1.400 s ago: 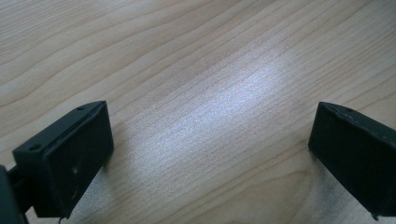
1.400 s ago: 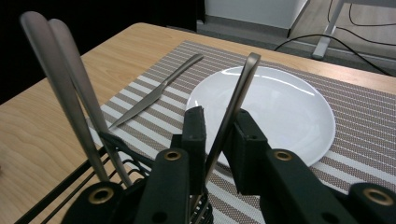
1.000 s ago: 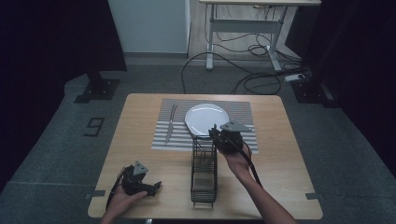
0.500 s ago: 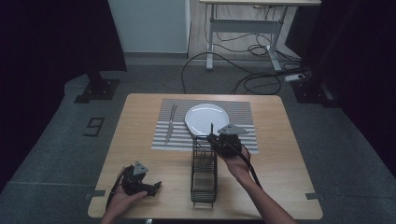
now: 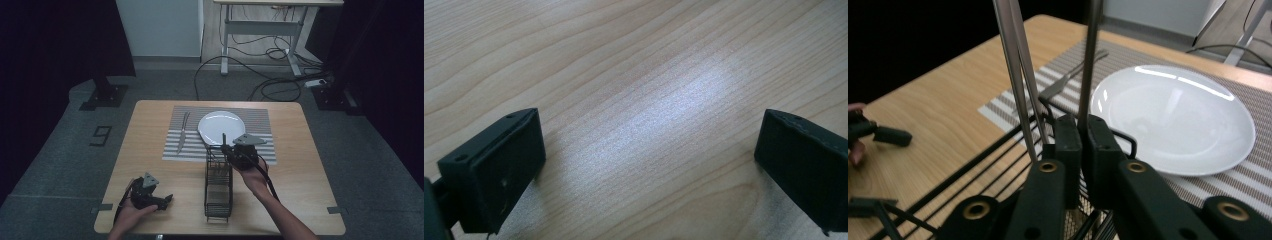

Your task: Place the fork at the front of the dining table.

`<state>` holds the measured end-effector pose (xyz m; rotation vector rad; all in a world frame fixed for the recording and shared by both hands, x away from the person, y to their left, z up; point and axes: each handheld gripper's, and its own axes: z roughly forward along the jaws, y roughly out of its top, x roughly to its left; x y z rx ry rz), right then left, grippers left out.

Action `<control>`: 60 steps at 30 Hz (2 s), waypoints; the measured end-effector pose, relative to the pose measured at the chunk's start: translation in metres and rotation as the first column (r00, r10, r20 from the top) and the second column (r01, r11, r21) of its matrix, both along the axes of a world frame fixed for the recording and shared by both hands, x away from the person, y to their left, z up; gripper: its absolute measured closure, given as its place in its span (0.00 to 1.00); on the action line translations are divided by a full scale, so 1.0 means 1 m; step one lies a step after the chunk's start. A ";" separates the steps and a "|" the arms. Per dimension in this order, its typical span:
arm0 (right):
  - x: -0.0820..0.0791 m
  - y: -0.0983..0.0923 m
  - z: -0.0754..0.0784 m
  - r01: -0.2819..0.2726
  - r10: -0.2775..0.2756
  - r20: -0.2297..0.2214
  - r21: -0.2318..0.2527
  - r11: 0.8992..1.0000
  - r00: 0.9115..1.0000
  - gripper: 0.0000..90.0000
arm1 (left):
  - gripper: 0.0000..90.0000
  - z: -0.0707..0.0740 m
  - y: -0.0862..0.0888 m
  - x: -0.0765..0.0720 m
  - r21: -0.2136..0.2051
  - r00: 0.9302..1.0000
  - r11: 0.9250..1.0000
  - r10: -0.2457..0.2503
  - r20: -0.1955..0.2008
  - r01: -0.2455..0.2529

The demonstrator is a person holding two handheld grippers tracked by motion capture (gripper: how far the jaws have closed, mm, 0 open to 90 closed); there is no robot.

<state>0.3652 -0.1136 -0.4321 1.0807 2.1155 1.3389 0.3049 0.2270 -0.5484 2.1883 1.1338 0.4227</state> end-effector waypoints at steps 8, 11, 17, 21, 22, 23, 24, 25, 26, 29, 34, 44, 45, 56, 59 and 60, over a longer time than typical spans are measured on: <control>-0.005 -0.008 0.021 0.016 -0.019 0.059 0.039 0.999 0.998 0.95 | 0.00 0.000 0.000 0.000 0.001 1.000 1.000 -0.001 0.001 0.001; -0.007 -0.011 0.028 0.015 -0.018 0.071 0.055 0.998 0.997 0.95 | 0.00 0.000 0.000 0.000 0.001 1.000 1.000 -0.001 0.001 0.001; -0.009 -0.014 0.042 0.010 -0.018 0.100 0.077 0.997 0.995 0.95 | 0.00 0.000 0.000 0.000 0.001 1.000 1.000 0.000 0.001 0.000; -0.011 -0.016 0.048 0.014 -0.024 0.112 0.094 0.995 0.993 0.95 | 0.00 0.000 0.000 0.000 0.001 1.000 1.000 0.000 0.001 0.000; -0.012 -0.017 0.050 0.013 -0.025 0.116 0.100 0.995 0.993 0.95 | 0.00 0.000 0.000 0.000 0.001 1.000 1.000 0.000 0.001 0.000; -0.013 -0.020 0.054 0.014 -0.029 0.123 0.114 0.993 0.992 0.95 | 0.00 0.000 0.000 0.000 0.001 1.000 1.000 0.000 0.001 0.000; -0.014 -0.020 0.055 0.014 -0.029 0.126 0.117 0.993 0.992 0.95 | 0.00 0.000 0.000 0.000 0.001 1.000 1.000 0.000 0.001 0.000; -0.014 -0.022 0.057 0.014 -0.030 0.131 0.121 0.993 0.991 0.95 | 0.00 0.000 0.000 0.000 0.001 1.000 1.000 0.000 0.001 0.000; -0.015 -0.023 0.059 0.014 -0.031 0.137 0.123 0.992 0.990 0.95 | 0.00 0.000 0.000 0.000 0.001 1.000 1.000 0.000 0.001 0.000; -0.015 -0.026 0.063 0.017 -0.036 0.146 0.128 0.992 0.989 0.95 | 0.00 0.000 0.000 0.000 0.001 1.000 1.000 0.000 0.001 0.000; -0.018 -0.039 0.075 0.033 -0.059 0.171 0.153 0.988 0.984 0.95 | 0.00 0.000 0.000 0.000 0.002 1.000 1.000 -0.001 0.001 0.001; -0.020 -0.062 0.081 0.075 -0.110 0.183 0.186 0.980 0.977 0.95 | 0.00 0.000 0.000 0.001 0.001 1.000 1.000 0.000 0.001 0.000; -0.020 -0.065 0.082 0.082 -0.118 0.187 0.188 0.979 0.975 0.95 | 0.00 0.000 0.000 0.001 0.002 1.000 1.000 0.000 0.000 0.000; -0.017 -0.085 0.075 0.137 -0.168 0.174 0.179 0.974 0.970 0.95 | 0.00 0.000 -0.001 0.001 0.002 1.000 1.000 0.001 0.000 -0.001; -0.016 -0.086 0.071 0.143 -0.173 0.168 0.175 0.974 0.971 0.95 | 0.00 0.000 -0.001 0.001 0.002 1.000 1.000 0.001 0.001 -0.001; -0.014 -0.087 0.068 0.152 -0.180 0.162 0.172 0.973 0.970 0.95 | 0.00 0.000 -0.001 0.001 0.002 1.000 1.000 0.001 0.001 -0.001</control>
